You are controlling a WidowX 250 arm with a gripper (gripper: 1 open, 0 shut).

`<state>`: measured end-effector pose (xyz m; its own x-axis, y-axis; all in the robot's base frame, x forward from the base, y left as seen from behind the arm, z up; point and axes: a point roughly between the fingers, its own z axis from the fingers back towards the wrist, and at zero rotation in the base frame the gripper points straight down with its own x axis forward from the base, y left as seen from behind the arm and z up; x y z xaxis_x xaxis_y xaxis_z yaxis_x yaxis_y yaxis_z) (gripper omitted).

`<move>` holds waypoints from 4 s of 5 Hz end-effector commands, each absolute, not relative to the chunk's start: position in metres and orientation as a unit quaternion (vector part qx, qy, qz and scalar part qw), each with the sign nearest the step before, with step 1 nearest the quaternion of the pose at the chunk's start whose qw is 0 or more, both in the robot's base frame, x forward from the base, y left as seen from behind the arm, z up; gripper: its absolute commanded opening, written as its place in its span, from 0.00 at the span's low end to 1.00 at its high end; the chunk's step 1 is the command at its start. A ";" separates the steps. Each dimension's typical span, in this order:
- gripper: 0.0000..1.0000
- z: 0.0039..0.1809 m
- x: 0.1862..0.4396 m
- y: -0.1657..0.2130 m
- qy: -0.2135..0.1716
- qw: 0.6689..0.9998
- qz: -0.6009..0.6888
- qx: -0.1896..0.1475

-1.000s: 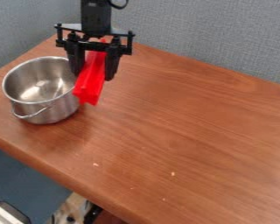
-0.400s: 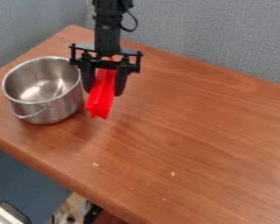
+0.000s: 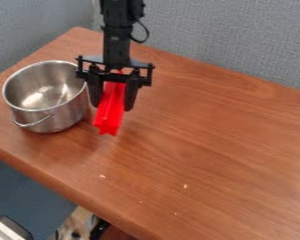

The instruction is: Move the red object from the metal pot to the table

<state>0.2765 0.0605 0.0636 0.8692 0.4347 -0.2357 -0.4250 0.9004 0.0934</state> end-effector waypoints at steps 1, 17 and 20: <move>0.00 0.061 0.279 0.057 0.116 0.968 0.221 0.021; 0.00 0.056 0.324 0.107 0.110 0.993 0.051 0.007; 0.00 0.072 0.342 0.129 0.108 0.984 0.139 -0.005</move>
<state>0.3357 0.1208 0.0542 0.9289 0.2521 -0.2712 -0.2573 0.9662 0.0168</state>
